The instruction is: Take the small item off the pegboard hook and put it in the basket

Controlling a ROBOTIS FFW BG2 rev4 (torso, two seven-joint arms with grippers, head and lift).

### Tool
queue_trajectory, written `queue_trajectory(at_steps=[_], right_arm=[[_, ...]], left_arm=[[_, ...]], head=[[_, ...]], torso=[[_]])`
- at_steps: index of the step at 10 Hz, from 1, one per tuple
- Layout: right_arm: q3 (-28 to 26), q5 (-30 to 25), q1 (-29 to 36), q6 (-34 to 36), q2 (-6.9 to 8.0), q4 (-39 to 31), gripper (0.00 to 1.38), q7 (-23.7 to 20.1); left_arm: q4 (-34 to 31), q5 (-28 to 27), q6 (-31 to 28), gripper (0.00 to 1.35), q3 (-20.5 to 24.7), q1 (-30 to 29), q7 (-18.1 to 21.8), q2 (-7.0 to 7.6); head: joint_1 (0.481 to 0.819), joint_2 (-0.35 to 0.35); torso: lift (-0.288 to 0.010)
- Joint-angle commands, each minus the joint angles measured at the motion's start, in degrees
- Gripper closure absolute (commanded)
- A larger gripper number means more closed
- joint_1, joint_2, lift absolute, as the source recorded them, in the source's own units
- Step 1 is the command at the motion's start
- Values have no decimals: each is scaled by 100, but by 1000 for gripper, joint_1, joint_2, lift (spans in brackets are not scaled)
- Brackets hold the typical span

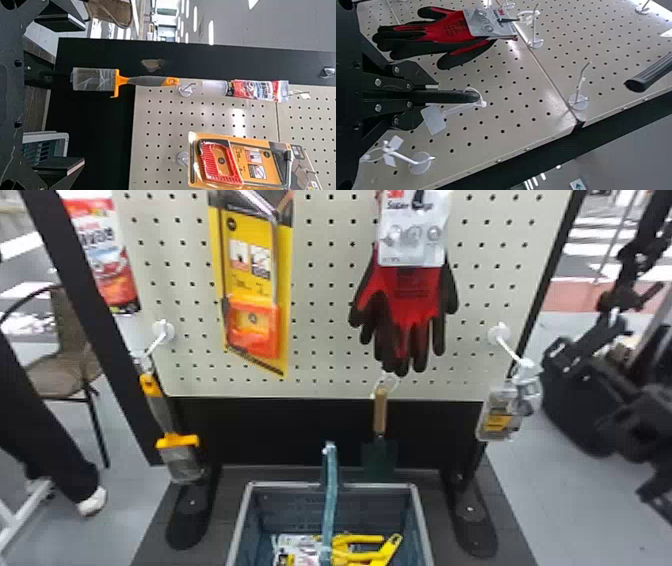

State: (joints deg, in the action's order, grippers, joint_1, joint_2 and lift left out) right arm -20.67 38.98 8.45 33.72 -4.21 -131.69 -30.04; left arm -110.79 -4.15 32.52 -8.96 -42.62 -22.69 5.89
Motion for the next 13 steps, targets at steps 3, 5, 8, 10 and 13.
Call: queue_trajectory(at_steps=[3, 5, 8, 10, 13], right_arm=[[442, 39, 450, -463, 193, 294, 1268, 182], [688, 145, 745, -718, 263, 435, 1268, 402], [1109, 215, 930, -780, 281, 786, 1268, 411], [1443, 303, 979, -771, 246, 1053, 1268, 411], [1848, 470, 758, -727, 79, 1672, 1268, 261]], left_arm=[[60, 28, 0, 119, -1, 1, 37, -9], [74, 28, 0, 119, -1, 1, 46, -18], [88, 37, 0, 119, -1, 1, 55, -27], [103, 28, 9, 119, 8, 26, 63, -27], [215, 63, 71, 119, -1, 100, 107, -36]], head=[[549, 0], [549, 0], [549, 0], [549, 0], [549, 0]], torso=[[-100], [-100], [-100], [-100], [-100]])
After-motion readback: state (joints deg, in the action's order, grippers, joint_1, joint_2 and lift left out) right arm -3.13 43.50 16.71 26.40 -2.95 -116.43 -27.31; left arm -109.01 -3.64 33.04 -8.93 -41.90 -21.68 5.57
